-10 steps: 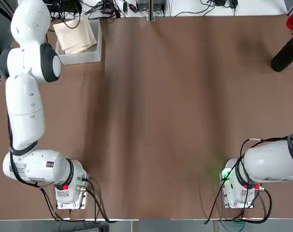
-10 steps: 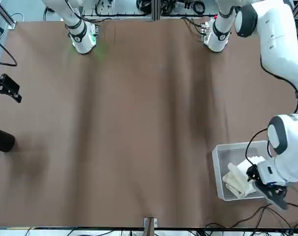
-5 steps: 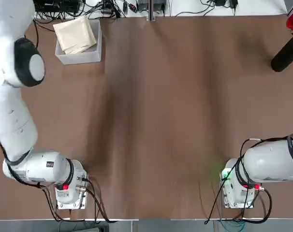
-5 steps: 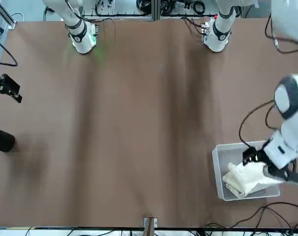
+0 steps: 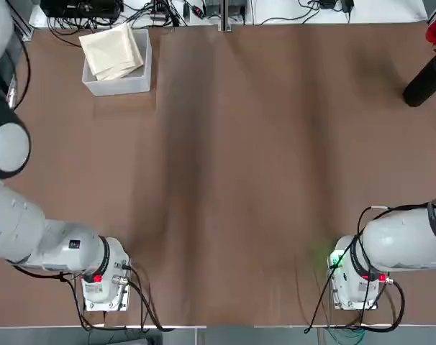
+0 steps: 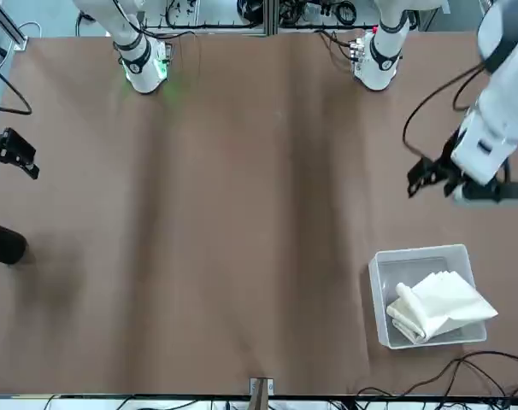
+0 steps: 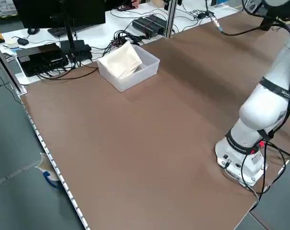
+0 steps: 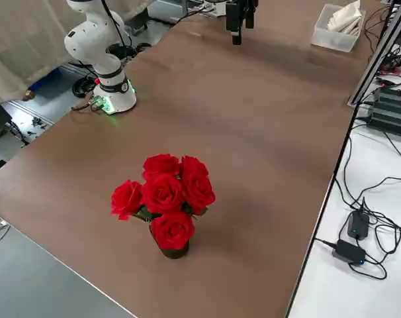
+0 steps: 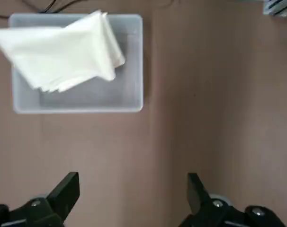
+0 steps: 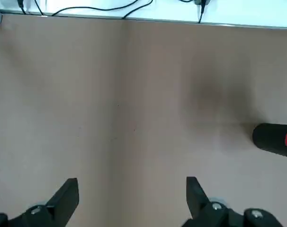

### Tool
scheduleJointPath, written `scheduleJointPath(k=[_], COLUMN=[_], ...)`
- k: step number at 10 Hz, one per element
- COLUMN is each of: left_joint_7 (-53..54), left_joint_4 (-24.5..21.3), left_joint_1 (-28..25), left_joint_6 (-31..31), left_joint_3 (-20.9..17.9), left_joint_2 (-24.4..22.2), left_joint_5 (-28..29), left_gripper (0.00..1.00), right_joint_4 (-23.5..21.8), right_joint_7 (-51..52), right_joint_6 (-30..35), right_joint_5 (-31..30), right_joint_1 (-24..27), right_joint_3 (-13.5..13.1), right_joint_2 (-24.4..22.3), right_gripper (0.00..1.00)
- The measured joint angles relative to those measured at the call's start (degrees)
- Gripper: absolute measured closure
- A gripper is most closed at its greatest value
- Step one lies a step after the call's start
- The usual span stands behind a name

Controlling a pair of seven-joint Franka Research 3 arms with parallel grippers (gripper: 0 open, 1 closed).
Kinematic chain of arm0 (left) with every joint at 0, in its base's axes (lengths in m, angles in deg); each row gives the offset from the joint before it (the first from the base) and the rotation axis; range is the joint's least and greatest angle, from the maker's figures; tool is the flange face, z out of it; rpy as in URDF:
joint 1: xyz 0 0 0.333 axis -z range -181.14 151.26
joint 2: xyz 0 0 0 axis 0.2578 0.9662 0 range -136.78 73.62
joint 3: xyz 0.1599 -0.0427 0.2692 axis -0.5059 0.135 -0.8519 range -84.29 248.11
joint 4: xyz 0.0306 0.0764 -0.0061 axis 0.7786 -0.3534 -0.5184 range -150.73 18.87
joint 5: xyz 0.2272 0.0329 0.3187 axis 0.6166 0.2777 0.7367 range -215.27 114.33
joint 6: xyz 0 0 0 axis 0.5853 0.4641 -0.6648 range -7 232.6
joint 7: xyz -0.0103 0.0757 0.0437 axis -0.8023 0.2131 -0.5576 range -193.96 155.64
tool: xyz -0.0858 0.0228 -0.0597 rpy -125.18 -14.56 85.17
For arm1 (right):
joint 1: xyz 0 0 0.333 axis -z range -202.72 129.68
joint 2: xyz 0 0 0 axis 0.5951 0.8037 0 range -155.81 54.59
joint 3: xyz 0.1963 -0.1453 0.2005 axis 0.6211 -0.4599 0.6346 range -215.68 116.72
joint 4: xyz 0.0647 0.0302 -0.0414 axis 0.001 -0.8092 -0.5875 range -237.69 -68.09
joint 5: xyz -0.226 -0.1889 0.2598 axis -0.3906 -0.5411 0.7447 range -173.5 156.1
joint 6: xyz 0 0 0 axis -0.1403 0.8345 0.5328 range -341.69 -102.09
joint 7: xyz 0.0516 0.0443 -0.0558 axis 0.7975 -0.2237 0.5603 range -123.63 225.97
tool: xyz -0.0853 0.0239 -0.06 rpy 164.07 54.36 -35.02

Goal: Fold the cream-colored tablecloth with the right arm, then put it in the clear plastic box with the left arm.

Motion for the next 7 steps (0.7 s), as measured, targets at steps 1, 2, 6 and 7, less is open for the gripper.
scheduleJointPath(k=[1,2,6,7], left_joint_7=[2.01,2.98,2.93,2.75], left_joint_4=[-0.09,-0.04,0.27,0.26], left_joint_1=[-0.97,-1.44,-1.52,-1.48], left_joint_6=[-2.44,-5.45,-11.16,-11.19], left_joint_3=[-0.15,-0.32,-1.09,-1.14], left_joint_2=[-1.83,-2.97,-4.19,-4.23], left_joint_5=[0.0,0.0,0.0,0.0], left_gripper=[0.0,0.0,0.0,0.0], right_joint_4=[0.01,0.02,0.03,0.03], right_joint_7=[0.76,1.11,1.38,1.43], right_joint_6=[0.0,0.0,0.0,0.0], right_joint_5=[0.0,0.0,0.0,0.0], right_joint_1=[0.0,0.0,0.0,0.0], right_joint_3=[0.09,0.09,0.12,0.15], right_joint_2=[0.0,0.0,0.0,0.0], right_gripper=[0.0,0.0,0.0,0.0])
